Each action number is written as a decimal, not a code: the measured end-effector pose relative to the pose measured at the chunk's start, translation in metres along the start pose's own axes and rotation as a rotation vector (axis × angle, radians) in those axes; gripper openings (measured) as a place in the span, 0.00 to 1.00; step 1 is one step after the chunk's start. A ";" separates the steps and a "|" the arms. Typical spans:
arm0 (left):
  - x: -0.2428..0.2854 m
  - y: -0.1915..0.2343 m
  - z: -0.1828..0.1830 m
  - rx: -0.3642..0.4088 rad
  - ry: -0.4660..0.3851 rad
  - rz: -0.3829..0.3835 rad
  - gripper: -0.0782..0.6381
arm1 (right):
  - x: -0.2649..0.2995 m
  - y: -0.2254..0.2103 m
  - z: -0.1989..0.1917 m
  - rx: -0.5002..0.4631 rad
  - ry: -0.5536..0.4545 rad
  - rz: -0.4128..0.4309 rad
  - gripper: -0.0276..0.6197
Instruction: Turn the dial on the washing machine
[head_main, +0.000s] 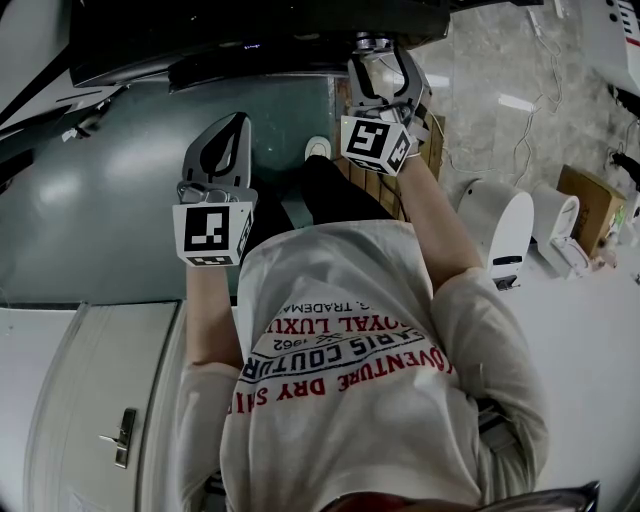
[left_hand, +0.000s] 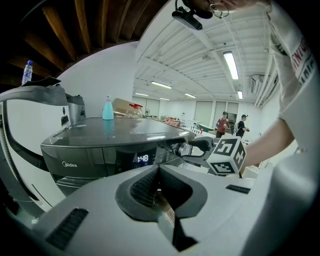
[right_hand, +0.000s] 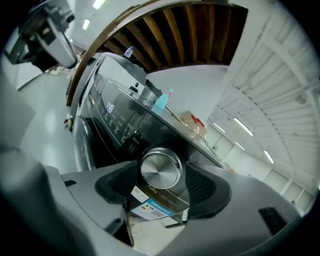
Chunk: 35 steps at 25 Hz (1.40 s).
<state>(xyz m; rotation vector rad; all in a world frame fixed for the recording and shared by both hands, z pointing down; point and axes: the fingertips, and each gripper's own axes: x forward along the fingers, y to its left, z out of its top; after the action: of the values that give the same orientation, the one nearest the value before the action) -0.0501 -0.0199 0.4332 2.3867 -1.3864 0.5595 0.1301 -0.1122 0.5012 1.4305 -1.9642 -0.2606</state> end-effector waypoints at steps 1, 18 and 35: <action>0.000 0.000 0.000 0.000 0.000 0.000 0.13 | 0.000 0.001 0.000 -0.044 -0.005 -0.005 0.50; -0.002 0.001 -0.005 0.001 0.006 0.001 0.13 | 0.004 -0.002 -0.004 0.124 0.013 0.045 0.46; 0.000 -0.001 -0.008 0.005 0.018 -0.005 0.13 | 0.000 -0.002 0.004 0.183 -0.037 0.057 0.47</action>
<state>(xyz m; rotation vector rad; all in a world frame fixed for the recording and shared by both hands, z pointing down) -0.0506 -0.0158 0.4397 2.3822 -1.3729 0.5819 0.1291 -0.1140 0.4969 1.4897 -2.1007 -0.0830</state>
